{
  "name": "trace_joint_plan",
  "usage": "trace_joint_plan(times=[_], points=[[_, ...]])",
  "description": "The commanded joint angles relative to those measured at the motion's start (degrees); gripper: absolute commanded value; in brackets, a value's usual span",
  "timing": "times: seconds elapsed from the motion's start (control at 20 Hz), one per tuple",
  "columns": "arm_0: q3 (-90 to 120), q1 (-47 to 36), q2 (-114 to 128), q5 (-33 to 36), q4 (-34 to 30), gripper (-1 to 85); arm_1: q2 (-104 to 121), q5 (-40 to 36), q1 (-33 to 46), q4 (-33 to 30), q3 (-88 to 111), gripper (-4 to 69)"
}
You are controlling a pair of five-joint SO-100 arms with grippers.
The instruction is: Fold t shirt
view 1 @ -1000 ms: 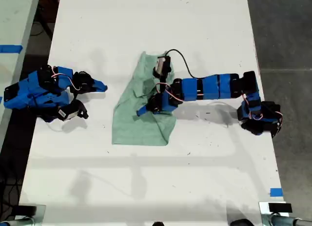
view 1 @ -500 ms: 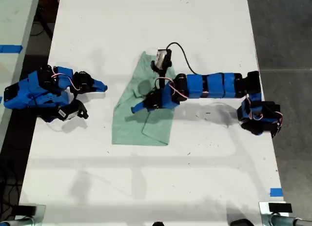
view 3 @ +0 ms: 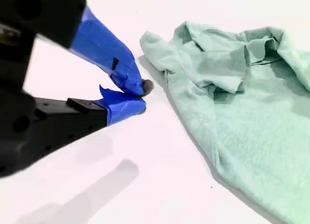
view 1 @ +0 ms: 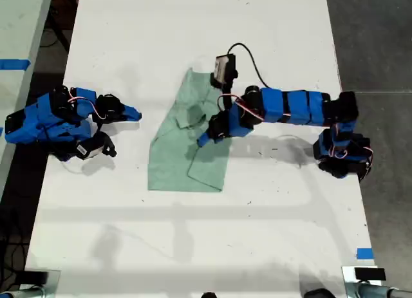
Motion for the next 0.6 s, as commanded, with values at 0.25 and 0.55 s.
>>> trace_joint_plan(times=[0.25, 0.55], points=[[-1.1, -0.7, 0.3, 1.1, -0.1, -0.2, 59.5, 3.4, 5.2, -9.2, 68.1, 1.9], [-0.9, -0.7, 0.3, 1.2, -0.3, -0.2, 109.2, 1.1, 10.6, -10.7, 112.6, 1.9]])
